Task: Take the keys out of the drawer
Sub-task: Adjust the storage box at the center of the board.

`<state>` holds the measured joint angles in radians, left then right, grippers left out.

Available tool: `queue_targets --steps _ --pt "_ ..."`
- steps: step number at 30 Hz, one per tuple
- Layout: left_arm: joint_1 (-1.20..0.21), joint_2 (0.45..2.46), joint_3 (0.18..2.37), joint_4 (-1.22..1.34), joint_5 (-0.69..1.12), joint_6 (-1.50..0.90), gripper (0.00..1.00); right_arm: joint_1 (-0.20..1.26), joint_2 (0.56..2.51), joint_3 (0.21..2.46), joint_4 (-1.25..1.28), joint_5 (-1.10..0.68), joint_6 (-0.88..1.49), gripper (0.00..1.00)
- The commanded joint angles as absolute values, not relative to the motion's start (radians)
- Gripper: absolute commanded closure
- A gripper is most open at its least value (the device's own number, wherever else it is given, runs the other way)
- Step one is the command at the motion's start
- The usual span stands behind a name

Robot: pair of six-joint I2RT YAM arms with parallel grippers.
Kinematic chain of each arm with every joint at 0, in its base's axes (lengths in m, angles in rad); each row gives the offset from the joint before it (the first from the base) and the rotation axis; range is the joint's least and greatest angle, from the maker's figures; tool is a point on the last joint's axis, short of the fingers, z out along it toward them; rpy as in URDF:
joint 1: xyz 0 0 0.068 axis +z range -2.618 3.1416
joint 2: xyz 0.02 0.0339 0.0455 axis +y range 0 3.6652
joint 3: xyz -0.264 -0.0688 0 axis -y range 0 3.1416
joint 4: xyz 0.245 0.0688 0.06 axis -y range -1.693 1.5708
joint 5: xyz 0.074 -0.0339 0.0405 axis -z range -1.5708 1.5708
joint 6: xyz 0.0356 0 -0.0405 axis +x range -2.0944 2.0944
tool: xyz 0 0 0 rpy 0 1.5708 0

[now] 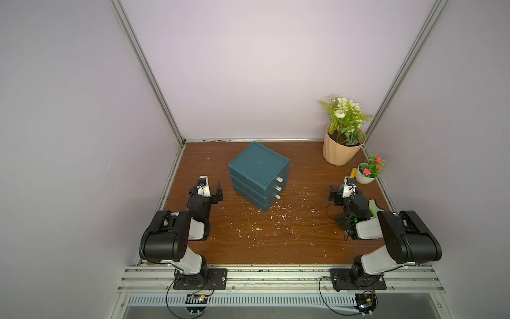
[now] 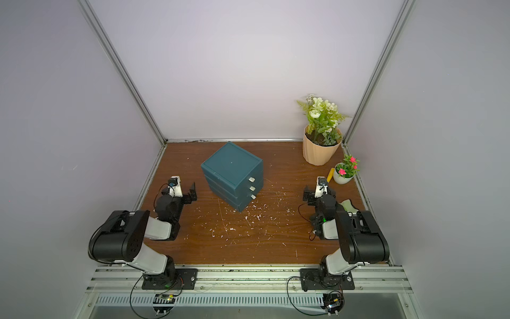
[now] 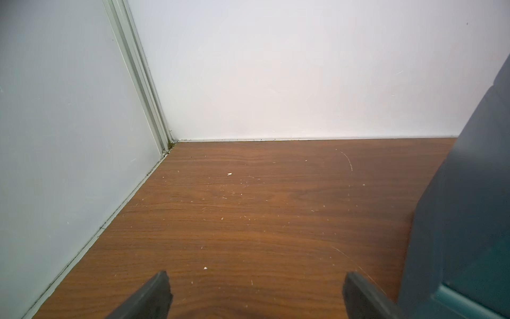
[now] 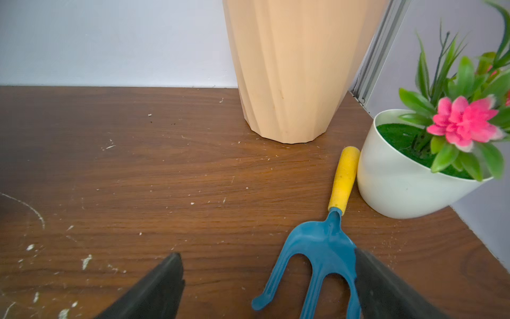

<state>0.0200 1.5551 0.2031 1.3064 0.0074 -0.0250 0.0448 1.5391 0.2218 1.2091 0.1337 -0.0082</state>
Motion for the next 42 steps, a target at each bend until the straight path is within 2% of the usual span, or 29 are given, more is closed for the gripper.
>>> queue_targets --steps 1,22,23,25,26,28,31,36,42 --pt "0.012 1.553 0.197 1.336 0.012 -0.014 0.0 0.049 1.514 0.227 1.254 0.153 0.005 0.01" --pt "0.015 1.557 0.198 1.34 -0.028 -0.033 0.0 0.049 1.517 0.233 1.245 0.154 0.008 0.0" --pt "0.017 1.555 0.197 1.341 -0.026 -0.035 0.0 0.05 1.514 0.231 1.247 0.154 0.008 0.02" --pt "0.017 1.54 0.194 1.343 -0.048 -0.042 0.05 0.05 1.502 0.23 1.276 0.11 -0.008 0.11" --pt "0.016 1.504 0.2 1.3 -0.066 -0.046 0.06 0.063 1.463 0.257 1.183 0.064 -0.043 0.14" --pt "0.012 1.389 0.258 1.108 -0.13 -0.057 0.06 0.13 1.403 0.442 0.814 0.093 -0.095 0.15" --pt "-0.002 1.236 0.38 0.847 -0.265 -0.16 0.07 0.148 1.437 0.692 0.477 0.0 -0.021 0.17" --pt "-0.043 1.147 0.7 0.333 -0.318 -0.391 0.15 0.168 1.501 0.97 0.284 -0.2 0.144 0.2" --pt "-0.103 1.203 0.994 -0.195 -0.166 -0.662 0.19 0.191 1.658 1.419 -0.094 -0.414 0.225 0.27"
